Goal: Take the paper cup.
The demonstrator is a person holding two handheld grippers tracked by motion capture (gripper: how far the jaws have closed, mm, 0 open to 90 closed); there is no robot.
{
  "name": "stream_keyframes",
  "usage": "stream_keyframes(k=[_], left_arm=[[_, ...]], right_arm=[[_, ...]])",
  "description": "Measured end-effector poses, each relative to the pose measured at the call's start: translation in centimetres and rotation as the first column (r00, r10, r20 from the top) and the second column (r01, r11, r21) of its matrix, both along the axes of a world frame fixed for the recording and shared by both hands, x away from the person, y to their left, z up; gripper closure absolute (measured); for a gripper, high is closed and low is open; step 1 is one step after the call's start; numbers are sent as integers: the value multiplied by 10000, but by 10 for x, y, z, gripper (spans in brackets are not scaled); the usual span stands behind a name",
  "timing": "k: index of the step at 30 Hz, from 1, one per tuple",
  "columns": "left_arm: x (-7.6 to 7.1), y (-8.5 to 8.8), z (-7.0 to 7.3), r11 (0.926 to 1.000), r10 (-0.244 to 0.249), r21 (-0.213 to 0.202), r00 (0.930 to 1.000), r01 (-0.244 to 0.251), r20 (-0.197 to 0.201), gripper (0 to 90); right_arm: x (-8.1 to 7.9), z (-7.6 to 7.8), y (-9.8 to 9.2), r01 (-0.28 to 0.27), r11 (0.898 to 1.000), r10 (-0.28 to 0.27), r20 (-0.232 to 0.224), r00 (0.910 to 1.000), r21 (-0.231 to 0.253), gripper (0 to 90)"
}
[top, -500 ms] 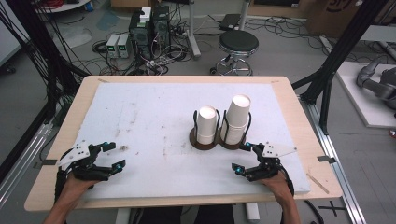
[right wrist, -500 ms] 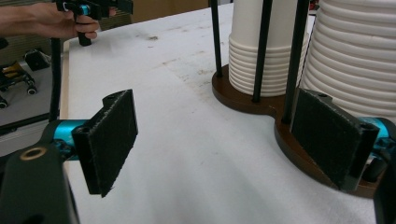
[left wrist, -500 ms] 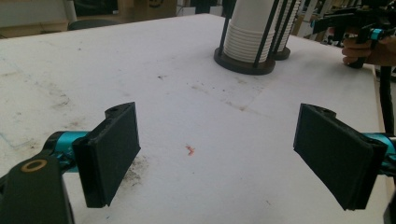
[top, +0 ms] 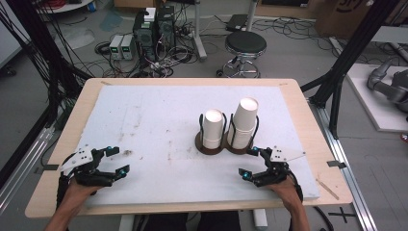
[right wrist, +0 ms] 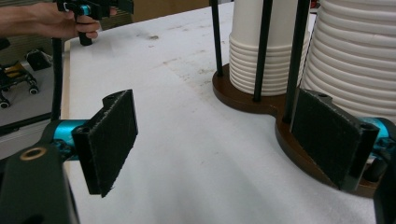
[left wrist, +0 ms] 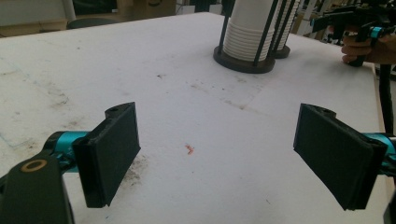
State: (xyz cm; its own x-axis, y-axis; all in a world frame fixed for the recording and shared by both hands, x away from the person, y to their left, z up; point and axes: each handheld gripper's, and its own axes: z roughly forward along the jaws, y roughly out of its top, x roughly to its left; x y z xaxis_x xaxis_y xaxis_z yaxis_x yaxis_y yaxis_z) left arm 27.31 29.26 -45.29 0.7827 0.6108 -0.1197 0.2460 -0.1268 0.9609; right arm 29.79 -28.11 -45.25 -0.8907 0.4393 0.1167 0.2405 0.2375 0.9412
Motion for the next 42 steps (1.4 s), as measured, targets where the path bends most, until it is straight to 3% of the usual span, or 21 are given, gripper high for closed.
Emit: stream_keyframes(k=[6,10,12,15,21,25,34,42], left_arm=[[0,0,0,10000,-42,25,10000,41,20,143],[0,-1,0,9999,-91,113,10000,91,41,143],[0,-1,0,9997,-153,175,9999,153,19,143],[1,-2,0,9996,-198,176,9998,198,-8,143],[2,-1,0,9996,-227,156,9996,229,-161,143],[3,-2,0,9995,-245,211,9995,250,-197,143],[3,-2,0,9996,-218,177,9995,222,-223,143],[3,-3,0,9993,-254,260,9994,261,-234,143]], right_arm=[[-1,0,1,32,10000,-31,167,9999,-83,154],[-1,2,-1,24,10000,-24,33,10000,25,154],[-2,6,-3,64,9999,-65,222,9997,81,154],[-6,20,-4,18,9994,-35,508,9987,340,154],[-13,48,-4,-292,9992,270,818,9963,264,155],[-14,66,-8,-346,9992,331,717,9969,199,155],[-3,112,-17,-80,10000,80,979,9952,-1,155],[13,154,-18,26,9986,29,1058,9944,-520,154]])
